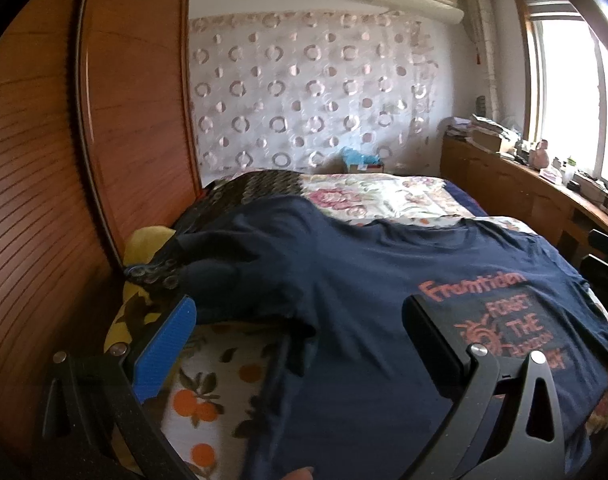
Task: Fold small clothes
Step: 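Grasp the navy T-shirt's side edge with the left tool and fold it inward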
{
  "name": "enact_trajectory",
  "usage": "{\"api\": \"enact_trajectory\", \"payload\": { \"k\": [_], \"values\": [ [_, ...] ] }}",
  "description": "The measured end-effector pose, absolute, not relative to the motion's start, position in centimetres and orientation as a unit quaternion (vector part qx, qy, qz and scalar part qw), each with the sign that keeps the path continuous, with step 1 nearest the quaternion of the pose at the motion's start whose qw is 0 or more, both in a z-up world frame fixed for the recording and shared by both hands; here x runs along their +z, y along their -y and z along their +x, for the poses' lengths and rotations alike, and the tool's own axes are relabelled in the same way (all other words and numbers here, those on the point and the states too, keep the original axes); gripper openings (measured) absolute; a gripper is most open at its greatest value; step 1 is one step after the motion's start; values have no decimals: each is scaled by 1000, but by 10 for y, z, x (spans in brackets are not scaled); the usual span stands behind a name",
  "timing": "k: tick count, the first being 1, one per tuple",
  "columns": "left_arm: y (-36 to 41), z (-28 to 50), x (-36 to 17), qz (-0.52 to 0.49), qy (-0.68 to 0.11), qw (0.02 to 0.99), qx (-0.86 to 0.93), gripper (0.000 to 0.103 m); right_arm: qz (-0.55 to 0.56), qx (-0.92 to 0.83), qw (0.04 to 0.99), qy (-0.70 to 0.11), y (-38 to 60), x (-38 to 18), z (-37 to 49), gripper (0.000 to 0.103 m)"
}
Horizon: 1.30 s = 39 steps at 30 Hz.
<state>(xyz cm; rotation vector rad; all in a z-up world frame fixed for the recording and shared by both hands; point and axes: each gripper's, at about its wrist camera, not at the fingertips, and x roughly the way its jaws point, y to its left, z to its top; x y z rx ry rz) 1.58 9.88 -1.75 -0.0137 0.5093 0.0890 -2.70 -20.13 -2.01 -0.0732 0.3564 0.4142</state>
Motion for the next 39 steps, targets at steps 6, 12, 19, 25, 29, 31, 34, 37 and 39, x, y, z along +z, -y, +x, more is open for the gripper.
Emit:
{"api": "enact_trajectory", "payload": {
  "k": [6,12,19,25,29,31,34,37,39],
  "values": [
    [-125,27,-26,-2,-267,962,49,99,-52,225,954,-191,196,-21,-13,103],
    [-159,53,-33,-10,-291,956,44,85,-67,251,942,-212,192,-22,2,103],
    [-204,91,-46,-49,-335,940,39,49,-87,299,918,-247,188,-17,18,103],
    [-215,121,-50,-49,-354,933,42,48,-92,322,905,-263,191,-11,31,103],
    [-223,144,-52,-60,-368,927,40,48,-97,328,902,-264,192,-5,38,103],
    [-225,159,-57,-56,-381,922,44,48,-96,330,901,-264,190,-6,37,103],
    [-229,170,-61,-68,-396,915,39,48,-98,332,900,-266,194,-6,38,103],
    [-229,174,-64,-81,-403,911,11,11,-99,332,899,-267,192,-10,35,103],
    [-227,171,-61,-80,-404,911,0,3,-100,330,900,-267,189,-12,33,103]
  ]
}}
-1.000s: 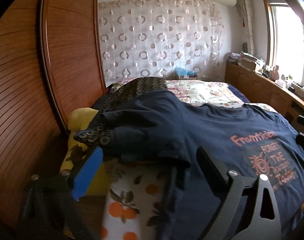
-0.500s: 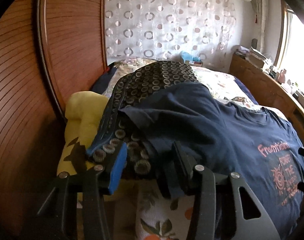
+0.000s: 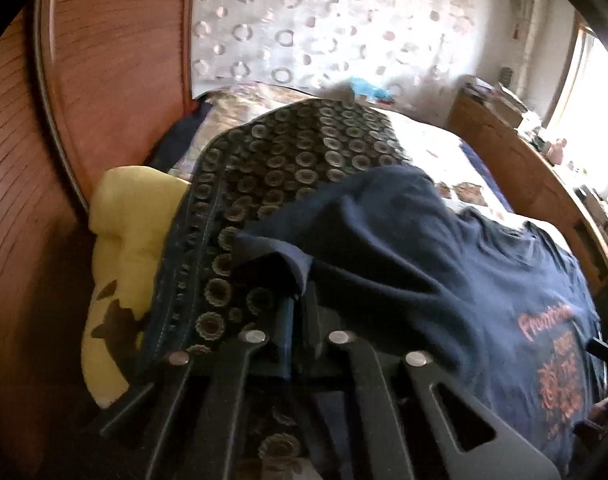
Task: Fold small clothes
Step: 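Grasp the navy T-shirt's side edge with the left tool and fold it inward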
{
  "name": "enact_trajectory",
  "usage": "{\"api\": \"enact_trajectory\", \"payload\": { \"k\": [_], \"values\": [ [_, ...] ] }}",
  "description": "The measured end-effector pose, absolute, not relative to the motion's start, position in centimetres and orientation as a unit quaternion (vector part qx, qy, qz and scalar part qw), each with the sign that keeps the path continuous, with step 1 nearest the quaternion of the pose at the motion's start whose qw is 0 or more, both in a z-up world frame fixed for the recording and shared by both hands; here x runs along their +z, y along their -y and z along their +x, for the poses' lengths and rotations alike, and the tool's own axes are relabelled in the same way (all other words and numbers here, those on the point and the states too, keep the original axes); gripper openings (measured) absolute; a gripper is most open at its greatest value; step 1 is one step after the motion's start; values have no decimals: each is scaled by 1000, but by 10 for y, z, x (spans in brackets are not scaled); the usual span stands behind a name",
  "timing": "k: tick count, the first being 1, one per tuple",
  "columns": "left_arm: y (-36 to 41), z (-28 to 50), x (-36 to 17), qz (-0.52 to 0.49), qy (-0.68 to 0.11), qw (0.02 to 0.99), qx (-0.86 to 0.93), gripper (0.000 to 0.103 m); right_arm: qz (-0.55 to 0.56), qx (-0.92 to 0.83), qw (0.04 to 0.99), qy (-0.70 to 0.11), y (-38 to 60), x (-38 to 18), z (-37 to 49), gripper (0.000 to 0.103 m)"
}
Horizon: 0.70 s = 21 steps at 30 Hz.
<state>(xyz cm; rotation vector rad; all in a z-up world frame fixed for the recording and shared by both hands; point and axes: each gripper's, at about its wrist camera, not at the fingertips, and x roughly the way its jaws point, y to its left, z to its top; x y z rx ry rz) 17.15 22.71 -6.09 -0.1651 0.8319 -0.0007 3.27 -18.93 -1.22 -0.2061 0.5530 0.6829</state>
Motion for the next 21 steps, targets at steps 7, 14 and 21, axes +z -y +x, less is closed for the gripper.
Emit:
{"api": "enact_trajectory", "payload": {
  "k": [7,14,21],
  "values": [
    [-192,146,-13,-50,-347,936,-28,3,-80,320,906,-264,191,-9,32,103],
    [-120,138,27,0,-318,944,-86,3,-52,290,924,-244,222,0,26,103],
    [-49,147,22,41,-334,931,-140,3,-26,250,941,-228,256,2,20,103]
  ]
}}
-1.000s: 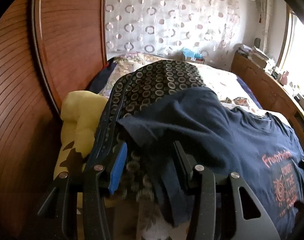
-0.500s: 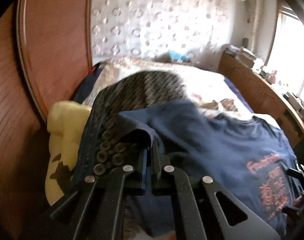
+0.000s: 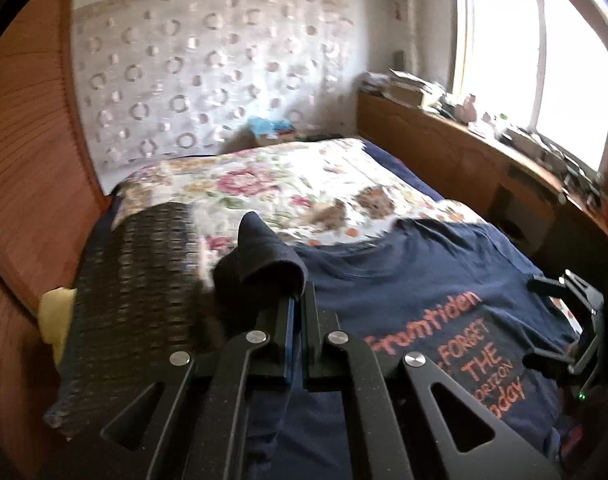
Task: Fold small clothes
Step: 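Grasp the navy T-shirt's side edge with the left tool and fold it inward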
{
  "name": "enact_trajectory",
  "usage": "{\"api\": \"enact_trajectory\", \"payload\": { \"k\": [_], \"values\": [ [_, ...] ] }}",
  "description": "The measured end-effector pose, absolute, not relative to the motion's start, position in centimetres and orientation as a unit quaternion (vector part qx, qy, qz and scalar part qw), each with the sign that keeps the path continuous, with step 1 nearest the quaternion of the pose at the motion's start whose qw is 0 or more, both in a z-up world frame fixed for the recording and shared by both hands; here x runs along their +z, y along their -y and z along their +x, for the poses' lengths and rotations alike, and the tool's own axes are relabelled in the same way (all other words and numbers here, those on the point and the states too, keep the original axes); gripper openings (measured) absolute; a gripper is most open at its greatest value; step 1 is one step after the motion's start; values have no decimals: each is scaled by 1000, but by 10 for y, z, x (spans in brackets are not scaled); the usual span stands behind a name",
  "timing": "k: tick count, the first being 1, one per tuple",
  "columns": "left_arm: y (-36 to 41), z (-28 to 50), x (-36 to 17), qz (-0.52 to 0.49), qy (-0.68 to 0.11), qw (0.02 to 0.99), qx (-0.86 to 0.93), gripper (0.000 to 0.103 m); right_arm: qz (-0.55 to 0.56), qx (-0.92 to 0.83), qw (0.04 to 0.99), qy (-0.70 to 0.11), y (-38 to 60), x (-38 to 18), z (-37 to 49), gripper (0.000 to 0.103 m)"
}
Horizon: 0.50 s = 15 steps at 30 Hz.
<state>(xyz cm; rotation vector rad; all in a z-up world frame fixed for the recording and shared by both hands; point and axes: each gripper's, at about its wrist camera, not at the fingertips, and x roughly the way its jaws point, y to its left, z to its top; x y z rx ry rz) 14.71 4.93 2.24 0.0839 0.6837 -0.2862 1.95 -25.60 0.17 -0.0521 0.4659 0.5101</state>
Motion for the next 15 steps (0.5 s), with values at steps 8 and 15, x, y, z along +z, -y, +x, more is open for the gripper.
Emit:
{"api": "enact_trajectory", "payload": {
  "k": [8,15],
  "values": [
    [-21,136,7,40,-350,921,-166,33,-18,226,945,-235,256,-8,19,103],
    [-42,97,13,26,-323,934,-150,63,-21,227,944,-240,251,1,25,103]
  ]
}}
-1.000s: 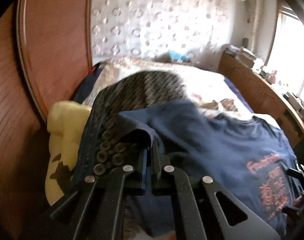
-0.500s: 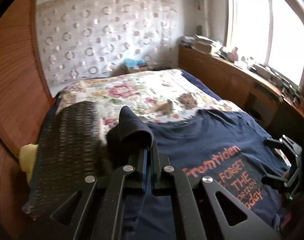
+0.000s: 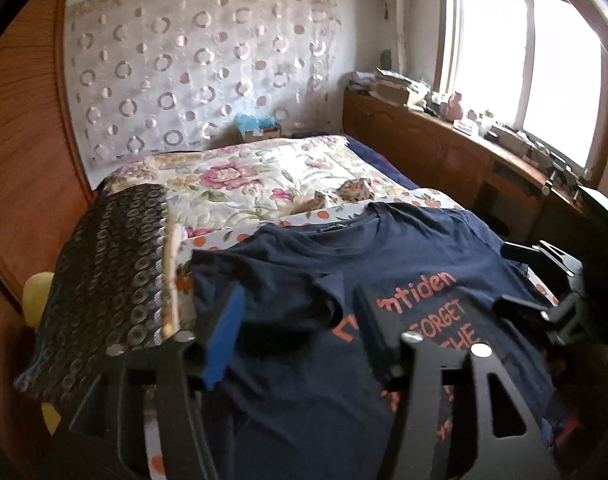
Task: Fold small clothes
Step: 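Grasp the navy T-shirt's side edge with the left tool and fold it inward, then grasp the folded sleeve with the left tool and fold it back toward the hem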
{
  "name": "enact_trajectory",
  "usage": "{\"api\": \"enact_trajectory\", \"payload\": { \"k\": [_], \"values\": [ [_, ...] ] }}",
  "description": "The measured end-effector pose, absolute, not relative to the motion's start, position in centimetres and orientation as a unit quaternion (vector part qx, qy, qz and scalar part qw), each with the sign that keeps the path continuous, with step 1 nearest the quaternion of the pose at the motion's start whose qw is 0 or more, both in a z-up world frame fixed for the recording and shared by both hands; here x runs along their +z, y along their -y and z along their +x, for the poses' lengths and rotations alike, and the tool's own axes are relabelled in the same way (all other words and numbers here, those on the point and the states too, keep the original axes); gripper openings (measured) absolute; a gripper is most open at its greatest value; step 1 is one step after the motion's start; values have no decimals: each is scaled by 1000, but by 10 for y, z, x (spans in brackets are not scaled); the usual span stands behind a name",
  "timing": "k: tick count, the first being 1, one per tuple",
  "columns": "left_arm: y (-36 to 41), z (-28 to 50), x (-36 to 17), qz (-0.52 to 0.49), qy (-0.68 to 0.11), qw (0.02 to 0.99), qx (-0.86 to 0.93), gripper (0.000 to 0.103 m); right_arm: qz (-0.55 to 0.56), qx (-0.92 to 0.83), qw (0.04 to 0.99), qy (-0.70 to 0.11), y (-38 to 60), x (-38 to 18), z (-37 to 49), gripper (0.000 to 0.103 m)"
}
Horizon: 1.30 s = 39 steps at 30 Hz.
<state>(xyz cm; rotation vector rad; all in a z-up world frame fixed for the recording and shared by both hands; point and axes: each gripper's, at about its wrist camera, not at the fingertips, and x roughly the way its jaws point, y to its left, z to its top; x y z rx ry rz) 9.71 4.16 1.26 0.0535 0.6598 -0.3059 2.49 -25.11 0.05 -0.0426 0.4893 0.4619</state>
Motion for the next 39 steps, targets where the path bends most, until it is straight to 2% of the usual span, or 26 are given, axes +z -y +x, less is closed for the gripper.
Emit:
{"api": "enact_trajectory", "payload": {
  "k": [2,4,10,20,24,26,27,30,39],
  "values": [
    [-50,88,11,27,-318,937,-141,70,-23,235,941,-242,248,3,33,102],
    [-58,74,6,28,-310,942,-125,72,-31,247,936,-247,243,3,42,96],
    [-77,47,-11,26,-299,950,-84,73,-41,283,918,-276,214,3,83,72],
    [-93,37,-37,6,-316,946,-69,73,-57,296,890,-343,136,-19,159,46],
    [-93,39,-41,-2,-321,945,-71,73,-89,282,883,-364,121,-32,171,23],
    [-92,39,-43,-2,-321,944,-70,73,-94,283,882,-364,122,-35,173,16],
    [-91,39,-43,-2,-322,944,-71,73,-94,284,883,-363,126,-36,174,8],
    [-89,40,-45,-4,-323,944,-71,73,-96,283,884,-360,135,-40,173,4],
    [-80,50,-47,1,-327,942,-76,73,-89,233,906,-343,165,-46,153,3]
  ]
}}
